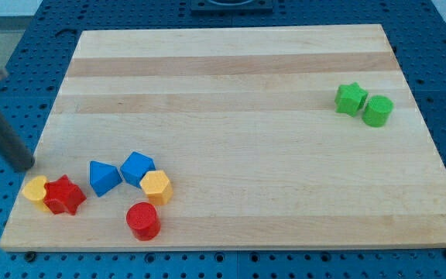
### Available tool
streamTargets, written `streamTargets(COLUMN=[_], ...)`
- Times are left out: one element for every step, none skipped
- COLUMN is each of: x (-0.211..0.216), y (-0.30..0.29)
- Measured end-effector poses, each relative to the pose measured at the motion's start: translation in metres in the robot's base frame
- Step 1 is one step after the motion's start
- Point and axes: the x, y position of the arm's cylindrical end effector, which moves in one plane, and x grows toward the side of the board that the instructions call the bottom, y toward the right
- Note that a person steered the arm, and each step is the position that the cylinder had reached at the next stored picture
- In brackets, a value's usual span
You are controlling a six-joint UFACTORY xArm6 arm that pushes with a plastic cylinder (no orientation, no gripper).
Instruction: Push the blue triangle a bit up
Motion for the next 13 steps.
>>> streamTargets(x=[0.035,0.070,0.087,0.090,0.074,0.060,0.054,0.051,0.014,0.012,0.021,0.062,0.060], y=[0.000,0.001,0.002,0.056,0.088,0.114,0.121,0.121,0.122,0.122,0.122,0.123,0.149])
